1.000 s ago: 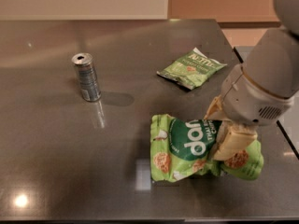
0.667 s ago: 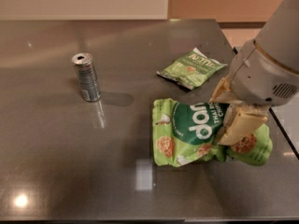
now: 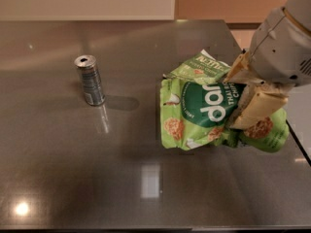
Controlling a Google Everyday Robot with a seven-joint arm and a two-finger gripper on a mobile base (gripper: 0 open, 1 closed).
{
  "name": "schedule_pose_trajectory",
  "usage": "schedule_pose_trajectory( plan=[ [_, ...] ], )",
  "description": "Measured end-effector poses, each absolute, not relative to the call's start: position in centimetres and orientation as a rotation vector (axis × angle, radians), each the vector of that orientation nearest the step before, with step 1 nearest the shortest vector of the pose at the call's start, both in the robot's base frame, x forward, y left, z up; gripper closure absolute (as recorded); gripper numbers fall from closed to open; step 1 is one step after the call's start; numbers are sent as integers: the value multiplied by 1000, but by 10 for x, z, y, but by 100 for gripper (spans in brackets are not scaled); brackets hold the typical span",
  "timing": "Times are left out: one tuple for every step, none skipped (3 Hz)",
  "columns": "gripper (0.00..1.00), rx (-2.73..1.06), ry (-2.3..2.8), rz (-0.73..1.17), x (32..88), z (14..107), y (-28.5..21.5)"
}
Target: Pick green rice chip bag
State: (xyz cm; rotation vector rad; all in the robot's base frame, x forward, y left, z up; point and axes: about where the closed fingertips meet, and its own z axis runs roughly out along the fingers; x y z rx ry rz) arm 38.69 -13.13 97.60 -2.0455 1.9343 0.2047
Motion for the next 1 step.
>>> schedule_pose_trajectory(
  plan=[
    [100, -2046, 1934, 205, 387, 976, -131]
  ],
)
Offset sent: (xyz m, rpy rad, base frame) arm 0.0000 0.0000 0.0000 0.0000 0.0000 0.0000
